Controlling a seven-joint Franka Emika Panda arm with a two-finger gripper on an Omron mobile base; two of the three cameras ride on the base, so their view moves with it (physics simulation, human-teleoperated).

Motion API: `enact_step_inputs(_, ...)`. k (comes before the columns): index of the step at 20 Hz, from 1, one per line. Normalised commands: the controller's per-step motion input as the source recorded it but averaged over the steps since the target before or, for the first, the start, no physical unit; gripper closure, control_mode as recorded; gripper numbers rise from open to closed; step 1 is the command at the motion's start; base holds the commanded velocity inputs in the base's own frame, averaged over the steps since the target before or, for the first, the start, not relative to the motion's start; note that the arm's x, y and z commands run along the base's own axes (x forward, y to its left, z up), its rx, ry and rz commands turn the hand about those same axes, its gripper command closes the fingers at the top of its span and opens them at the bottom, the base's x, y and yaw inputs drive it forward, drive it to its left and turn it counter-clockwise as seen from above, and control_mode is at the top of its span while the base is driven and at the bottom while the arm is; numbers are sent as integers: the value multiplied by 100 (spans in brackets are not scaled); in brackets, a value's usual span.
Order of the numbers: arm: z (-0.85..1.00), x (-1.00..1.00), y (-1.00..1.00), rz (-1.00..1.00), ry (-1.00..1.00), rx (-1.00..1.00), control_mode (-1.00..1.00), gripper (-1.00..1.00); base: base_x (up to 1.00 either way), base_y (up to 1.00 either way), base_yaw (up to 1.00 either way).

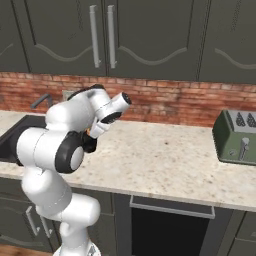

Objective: Restock the sink supplies by placing the sponge and soap dispenser on the counter and next to the sink. Make sure the soap dispenser is upright.

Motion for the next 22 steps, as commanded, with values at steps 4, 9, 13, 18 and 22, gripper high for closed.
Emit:
enact_step_inputs(4,-12,31,17,0,1,-5,-100,100,0,0,0)
enact_step_inputs(9,-18,16,18,-4,0,-6,-100,100,0,0,0)
enact_step_inputs(13,-22,8,21,-5,0,-5,-100,100,0,0,0)
enact_step_inputs(18,-24,11,26,-5,0,-2,-100,100,0,0,0)
enact_step_inputs(22,-33,9,8,-4,0,0,-100,100,0,0,0)
